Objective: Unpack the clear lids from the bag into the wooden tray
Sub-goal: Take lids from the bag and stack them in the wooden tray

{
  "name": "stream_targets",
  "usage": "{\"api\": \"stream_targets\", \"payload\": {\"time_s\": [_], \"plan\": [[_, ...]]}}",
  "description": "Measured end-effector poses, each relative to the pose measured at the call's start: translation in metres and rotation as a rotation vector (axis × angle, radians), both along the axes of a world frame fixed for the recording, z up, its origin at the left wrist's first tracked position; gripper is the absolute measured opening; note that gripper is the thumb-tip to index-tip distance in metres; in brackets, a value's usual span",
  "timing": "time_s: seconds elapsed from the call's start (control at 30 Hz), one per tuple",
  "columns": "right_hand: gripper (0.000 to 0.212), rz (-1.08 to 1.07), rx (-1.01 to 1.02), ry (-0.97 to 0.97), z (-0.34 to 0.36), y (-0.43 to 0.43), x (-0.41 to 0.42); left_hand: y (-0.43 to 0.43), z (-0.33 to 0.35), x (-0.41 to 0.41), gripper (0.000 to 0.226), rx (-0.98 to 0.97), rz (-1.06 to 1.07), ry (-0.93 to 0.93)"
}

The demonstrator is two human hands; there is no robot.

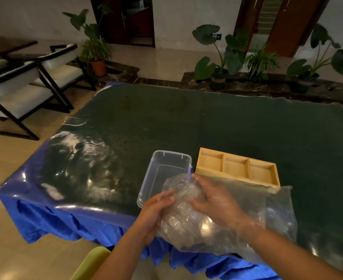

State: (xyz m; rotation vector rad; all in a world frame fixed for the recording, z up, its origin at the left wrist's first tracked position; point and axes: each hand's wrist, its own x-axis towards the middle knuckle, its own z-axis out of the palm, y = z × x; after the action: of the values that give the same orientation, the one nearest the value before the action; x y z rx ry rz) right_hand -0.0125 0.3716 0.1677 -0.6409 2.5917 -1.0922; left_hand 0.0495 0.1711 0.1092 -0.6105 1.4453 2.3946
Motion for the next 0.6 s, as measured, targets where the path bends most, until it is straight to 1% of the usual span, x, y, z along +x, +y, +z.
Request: {"api": "stream_targets", "payload": {"time_s": [0.07, 0.1, 0.17, 0.23, 0.27, 0.3, 0.37, 0.4, 0.47, 0.53, 0.6], "plan": [[0.051, 0.074, 0.024, -0.021, 0.002, 0.002, -0.003, 0.002, -0.002, 0.002, 0.047, 0.002, -0.008, -0.007], [0.050, 0.101, 0.071, -0.005, 0.005, 0.001, -0.004, 0.002, -0.003, 0.003, 0.047, 0.005, -0.008, -0.009], [0.048, 0.094, 0.177, 0.089, 0.006, -0.001, -0.004, 0.003, -0.005, 0.005, 0.049, 0.005, 0.006, 0.005], [0.051, 0.023, 0.285, 0.226, 0.007, -0.002, -0.002, 0.001, -0.006, 0.005, 0.049, 0.013, 0.047, 0.021], [0.051, -0.001, 0.325, 0.263, 0.009, -0.001, -0.002, 0.000, -0.007, 0.004, 0.049, 0.017, 0.075, 0.020], [0.050, -0.022, 0.296, 0.263, 0.013, 0.000, -0.001, -0.002, -0.009, 0.003, 0.049, 0.024, 0.105, 0.014], [0.049, -0.060, 0.088, 0.215, 0.022, 0.004, 0.000, -0.006, -0.012, 0.003, 0.048, 0.057, 0.153, 0.018], [0.051, -0.070, 0.034, 0.237, 0.026, 0.007, 0.000, -0.008, -0.013, 0.004, 0.048, 0.083, 0.173, 0.025], [0.053, -0.111, 0.057, 0.311, 0.033, 0.012, 0.000, -0.012, -0.013, 0.004, 0.047, 0.129, 0.204, 0.032], [0.049, -0.204, -0.027, 0.238, 0.040, 0.016, -0.004, -0.014, -0.011, 0.002, 0.046, 0.151, 0.214, 0.039], [0.043, -0.267, -0.181, 0.132, 0.048, 0.018, -0.007, -0.015, -0.010, -0.003, 0.048, 0.153, 0.235, 0.040]]}}
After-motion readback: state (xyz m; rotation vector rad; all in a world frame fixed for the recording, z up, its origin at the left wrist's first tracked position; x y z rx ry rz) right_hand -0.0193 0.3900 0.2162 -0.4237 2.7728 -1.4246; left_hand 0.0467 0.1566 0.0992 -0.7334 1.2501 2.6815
